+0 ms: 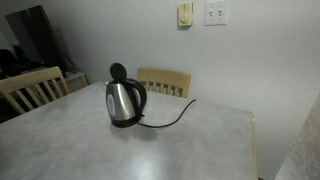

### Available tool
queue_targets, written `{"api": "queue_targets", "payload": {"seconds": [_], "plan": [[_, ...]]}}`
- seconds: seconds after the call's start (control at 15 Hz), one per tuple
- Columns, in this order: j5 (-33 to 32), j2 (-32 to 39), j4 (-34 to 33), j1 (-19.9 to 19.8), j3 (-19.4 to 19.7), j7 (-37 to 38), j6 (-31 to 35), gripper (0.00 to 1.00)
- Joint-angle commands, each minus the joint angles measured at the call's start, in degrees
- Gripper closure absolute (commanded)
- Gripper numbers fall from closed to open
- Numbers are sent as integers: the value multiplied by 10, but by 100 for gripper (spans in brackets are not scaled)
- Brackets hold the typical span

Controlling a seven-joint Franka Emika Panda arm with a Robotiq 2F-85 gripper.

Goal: Close the kettle lid.

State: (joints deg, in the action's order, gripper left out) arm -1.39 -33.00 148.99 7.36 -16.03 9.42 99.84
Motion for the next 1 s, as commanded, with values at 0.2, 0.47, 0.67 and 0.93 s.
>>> {"api": "queue_targets", "payload": {"seconds": [0.2,0.47,0.67,0.93], "plan": [[-6,1,0,13,16,1,11,0],[17,-1,-4,9,47,-10,86,0],[37,-2,-5,5,76,-20,159,0],[23,-9,-6,-12,87,-4,263,0]]}}
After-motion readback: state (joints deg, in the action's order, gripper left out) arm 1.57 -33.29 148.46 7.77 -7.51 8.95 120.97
